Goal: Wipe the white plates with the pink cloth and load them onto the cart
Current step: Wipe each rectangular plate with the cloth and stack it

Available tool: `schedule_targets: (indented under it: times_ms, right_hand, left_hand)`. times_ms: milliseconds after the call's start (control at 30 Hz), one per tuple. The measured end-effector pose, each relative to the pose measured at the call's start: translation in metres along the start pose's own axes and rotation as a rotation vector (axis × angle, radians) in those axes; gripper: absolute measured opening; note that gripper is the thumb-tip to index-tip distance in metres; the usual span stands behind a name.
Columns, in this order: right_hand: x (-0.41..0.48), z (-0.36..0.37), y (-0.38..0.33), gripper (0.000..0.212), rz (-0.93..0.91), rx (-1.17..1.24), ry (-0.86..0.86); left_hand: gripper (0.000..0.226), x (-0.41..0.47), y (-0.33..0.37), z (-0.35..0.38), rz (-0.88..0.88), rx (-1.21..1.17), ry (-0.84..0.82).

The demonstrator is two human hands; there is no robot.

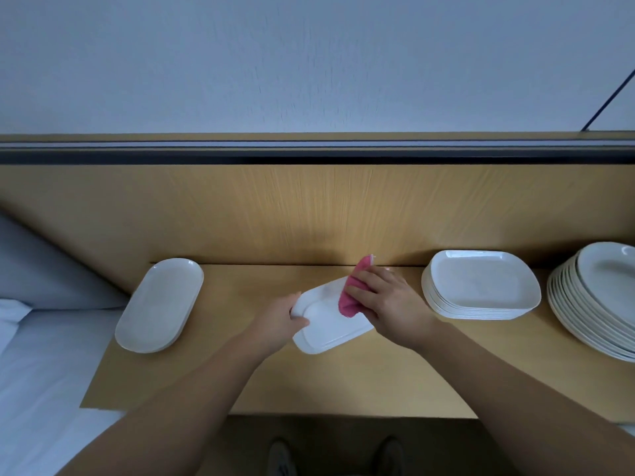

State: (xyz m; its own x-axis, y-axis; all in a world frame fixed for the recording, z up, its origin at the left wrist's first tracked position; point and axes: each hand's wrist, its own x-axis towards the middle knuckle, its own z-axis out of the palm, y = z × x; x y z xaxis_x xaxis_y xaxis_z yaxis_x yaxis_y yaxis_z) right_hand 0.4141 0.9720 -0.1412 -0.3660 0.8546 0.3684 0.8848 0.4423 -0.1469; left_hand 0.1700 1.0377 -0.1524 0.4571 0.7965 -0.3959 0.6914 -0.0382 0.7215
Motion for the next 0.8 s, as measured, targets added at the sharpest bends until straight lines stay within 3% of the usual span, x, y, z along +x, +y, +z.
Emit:
schedule_targets:
  times_ms: [200,300,400,567,800]
  right_hand:
    - [0.024,0.031,-0.005,0.033,-0.119,0.122,-0.138]
    - [0.035,0.052,-0.003,0.035,-0.205,0.152,-0.244]
    - [0.036,0.063,0.0,0.051,-0.181,0.082,-0.351]
    - [0.034,0.066,-0.004,0.068,-0.185,0.051,-0.366]
    - [0.017,0.058,0.028,0.062,-0.03,0.059,-0.431]
  left_hand:
    - [0.011,0.014,0.001,0.009,0.006,0.023,0.048]
    - [0.012,0.016,0.002,0.011,0.012,-0.013,0.05]
    - [0.011,0.018,0.002,0.012,-0.001,-0.018,0.045]
    - [0.014,0.02,-0.003,0.015,-0.059,0.056,0.081]
    - [0.022,0.019,-0.009,0.019,-0.16,0.029,0.1]
